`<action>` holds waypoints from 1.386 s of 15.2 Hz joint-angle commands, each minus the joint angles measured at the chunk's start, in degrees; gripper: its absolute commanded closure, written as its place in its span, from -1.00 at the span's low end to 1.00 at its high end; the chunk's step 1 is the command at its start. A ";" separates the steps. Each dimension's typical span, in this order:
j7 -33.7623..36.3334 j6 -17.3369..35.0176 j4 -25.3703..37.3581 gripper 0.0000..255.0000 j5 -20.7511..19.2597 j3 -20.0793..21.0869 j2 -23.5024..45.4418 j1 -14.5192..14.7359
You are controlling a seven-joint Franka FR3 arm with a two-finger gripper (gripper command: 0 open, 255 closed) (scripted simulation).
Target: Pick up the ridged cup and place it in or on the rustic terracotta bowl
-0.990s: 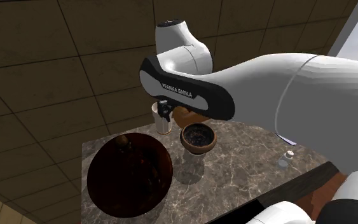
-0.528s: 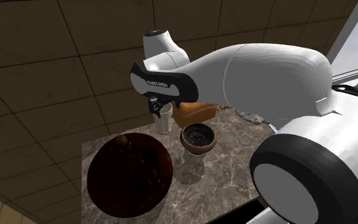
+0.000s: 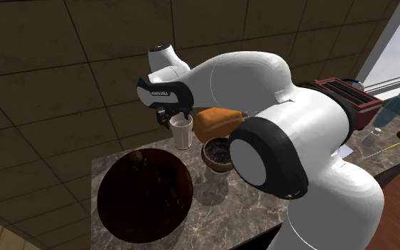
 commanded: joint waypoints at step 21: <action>0.30 4.08 10.91 1.00 -1.81 -0.32 15.32 0.54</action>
